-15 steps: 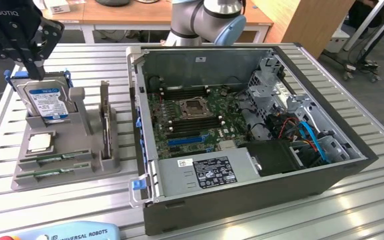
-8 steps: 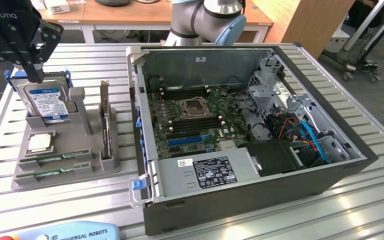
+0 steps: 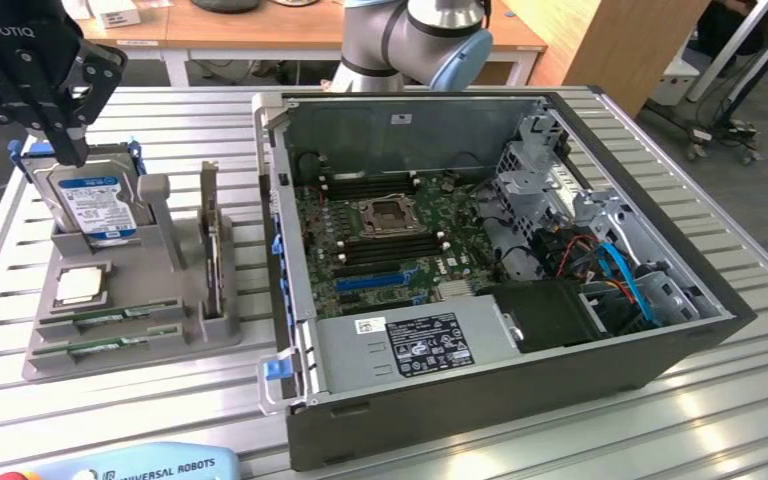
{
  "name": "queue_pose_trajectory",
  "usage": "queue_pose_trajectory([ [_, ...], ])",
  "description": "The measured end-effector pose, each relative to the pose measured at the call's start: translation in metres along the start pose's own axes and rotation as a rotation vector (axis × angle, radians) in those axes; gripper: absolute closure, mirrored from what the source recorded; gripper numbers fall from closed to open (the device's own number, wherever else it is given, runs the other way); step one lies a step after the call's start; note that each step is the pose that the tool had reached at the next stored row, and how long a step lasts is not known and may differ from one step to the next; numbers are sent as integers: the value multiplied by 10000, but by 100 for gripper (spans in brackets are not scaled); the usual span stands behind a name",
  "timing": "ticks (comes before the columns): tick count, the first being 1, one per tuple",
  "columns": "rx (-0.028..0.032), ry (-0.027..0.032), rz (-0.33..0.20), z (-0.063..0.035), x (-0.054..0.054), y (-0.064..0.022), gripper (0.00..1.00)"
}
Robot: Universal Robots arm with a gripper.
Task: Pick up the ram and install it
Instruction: 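Reach for the ram, then pick up the ram and move it above insertion slot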
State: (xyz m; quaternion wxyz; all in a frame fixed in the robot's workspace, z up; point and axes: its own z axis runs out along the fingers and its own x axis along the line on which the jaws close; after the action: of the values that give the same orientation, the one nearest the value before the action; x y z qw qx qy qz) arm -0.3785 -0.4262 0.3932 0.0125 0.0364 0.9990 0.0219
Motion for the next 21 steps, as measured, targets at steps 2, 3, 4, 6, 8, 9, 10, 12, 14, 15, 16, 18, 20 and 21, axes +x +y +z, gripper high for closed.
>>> queue_pose_trajectory([
  [2, -2, 4, -77, 0, 0, 0, 90],
  [3, -3, 7, -132, 0, 0, 0, 90],
  [4, -5, 9, -199, 0, -1, 0, 90],
  [6, -8, 15, -333, 0, -1, 0, 90],
  [8, -11, 22, -467, 0, -1, 0, 90],
  [9, -13, 24, -523, 0, -2, 0, 90],
  [10, -14, 26, -576, 0, -2, 0, 90],
  [12, -15, 28, -615, 0, -2, 0, 90],
  [14, -15, 28, -615, 0, -2, 0, 90],
  [15, -15, 28, -616, 0, -2, 0, 90],
  [16, -15, 28, -615, 0, -2, 0, 90],
  [18, -15, 28, -616, 0, -2, 0, 90],
  [20, -15, 28, -616, 0, -2, 0, 90],
  [21, -15, 28, -615, 0, -2, 0, 90],
])
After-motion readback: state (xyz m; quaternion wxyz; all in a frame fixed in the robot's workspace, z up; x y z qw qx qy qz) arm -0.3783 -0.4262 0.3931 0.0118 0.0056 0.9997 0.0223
